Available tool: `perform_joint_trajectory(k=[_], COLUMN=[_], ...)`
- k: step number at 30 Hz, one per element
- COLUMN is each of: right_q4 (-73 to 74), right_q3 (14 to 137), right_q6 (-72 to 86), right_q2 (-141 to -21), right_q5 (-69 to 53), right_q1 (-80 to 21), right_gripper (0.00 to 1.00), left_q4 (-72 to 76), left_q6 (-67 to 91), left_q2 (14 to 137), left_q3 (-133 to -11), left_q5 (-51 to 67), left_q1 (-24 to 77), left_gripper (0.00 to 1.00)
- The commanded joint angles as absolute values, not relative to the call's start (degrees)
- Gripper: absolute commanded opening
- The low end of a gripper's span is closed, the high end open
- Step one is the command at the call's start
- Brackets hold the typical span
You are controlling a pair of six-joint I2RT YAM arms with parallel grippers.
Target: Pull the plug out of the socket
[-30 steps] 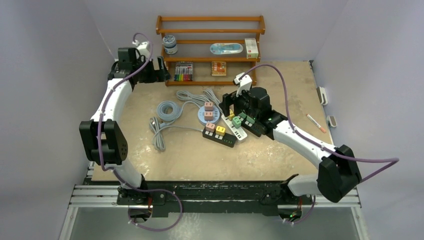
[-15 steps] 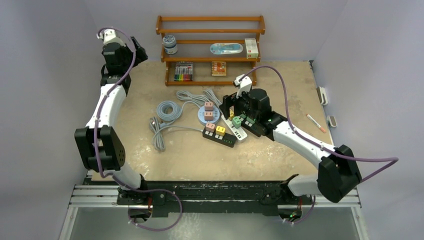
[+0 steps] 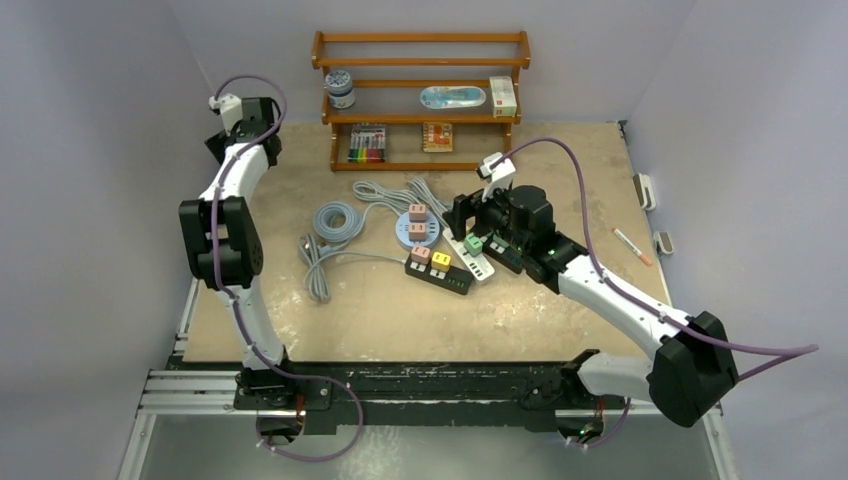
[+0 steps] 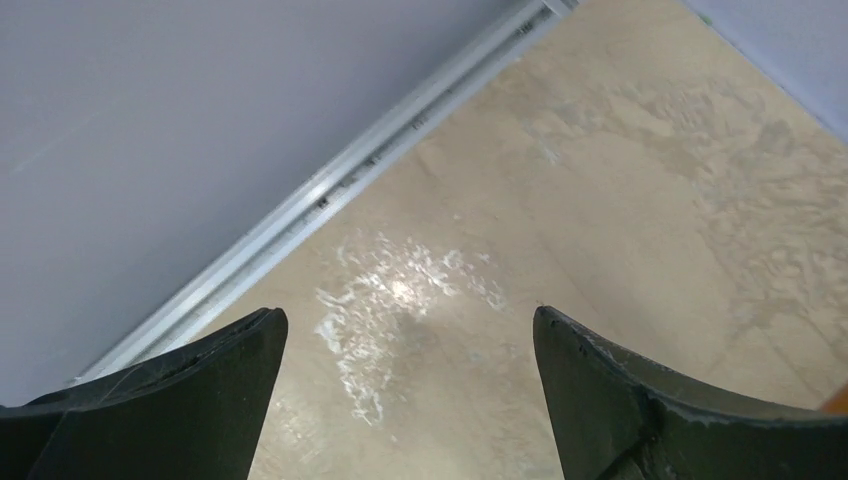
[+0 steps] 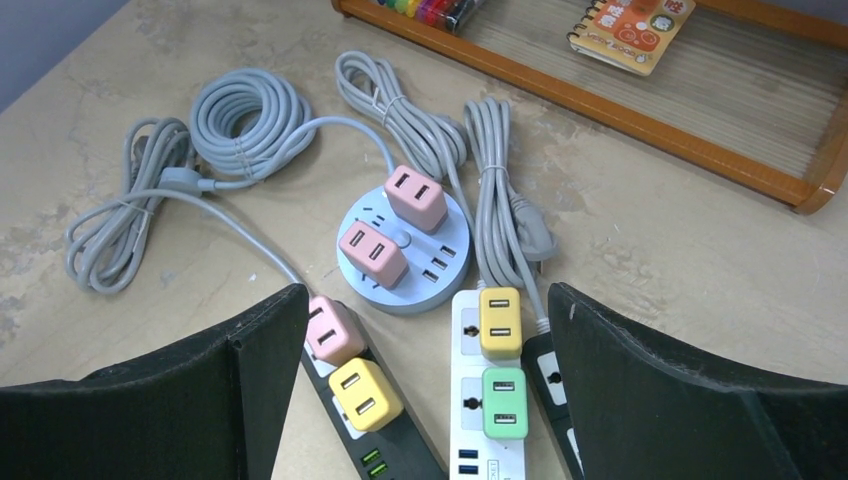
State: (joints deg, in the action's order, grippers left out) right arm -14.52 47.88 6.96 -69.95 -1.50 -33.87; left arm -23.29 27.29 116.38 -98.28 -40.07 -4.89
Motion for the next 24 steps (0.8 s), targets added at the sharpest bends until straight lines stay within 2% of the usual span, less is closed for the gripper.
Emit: perform_joint_trajectory(k=[1, 5, 10, 12, 14, 16, 18, 19, 20, 21, 22, 23, 24], right_q4=[-17.5, -17.2, -17.1, -16.8, -16.7, -16.7, -16.4, -16.2, -15.9, -15.8, -16.1, -16.6, -17.0], right_q3=[47.4, 47.6, 48.3, 48.7, 49.1, 49.6, 50.6, 51.0, 51.5, 51.9, 52.2, 52.5, 52.9], right_q6=[7.7, 8.0, 8.5, 8.5, 8.6, 8.8, 9.0, 9.0, 8.9, 8.9, 9.0, 9.1, 9.3], right_q2=[-69.2, -70.1, -72.1, -72.8, -73.4, -74.3, -75.6, -76.2, -77.0, -77.5, -78.0, -78.7, -79.6], right_q5=[-2.2, -2.2, -2.1, -1.6, -1.4, -1.2, -1.0, -0.6, -0.1, 0.3, 0.8, 1.0, 1.2], right_q1=[-34.3, -34.3, -34.3, -34.3, -34.3, -34.4, -34.4, -34.5, -34.5, -34.6, -34.6, -34.6, -34.7], right_gripper=[0.9, 0.9, 0.89, 0.9, 0.89, 0.89, 0.89, 0.89, 0.89, 0.89, 0.89, 0.89, 0.89], left_q4=[-22.8, -30.4, -38.7, -47.7, -56.7, -57.4, -46.0, -36.4, -18.6, 2.1, 32.6, 51.9, 62.9], left_q6=[27.9, 17.0, 6.6, -1.2, -9.7, -14.8, -11.8, -4.8, 8.5, 27.1, 42.5, 57.7, 68.2], left_q2=[112.3, 113.7, 108.8, 108.6, 108.6, 106.5, 100.8, 97.2, 93.0, 89.8, 86.8, 85.9, 86.2], left_q3=[-99.6, -106.9, -106.2, -107.3, -108.5, -106.0, -98.0, -92.8, -86.0, -79.2, -72.7, -68.9, -67.2], left_q5=[-26.5, 0.0, 19.5, 29.2, 29.0, 43.1, 59.9, 65.5, 68.9, 67.1, 65.2, 64.8, 62.0], left_q1=[-6.5, -4.7, -1.1, 1.5, 6.7, 6.1, 2.3, 0.6, -0.2, -0.1, 0.1, -0.7, -2.1], left_gripper=[0.93, 0.92, 0.95, 0.98, 0.99, 0.99, 0.99, 0.99, 0.99, 0.99, 1.0, 1.0, 1.0])
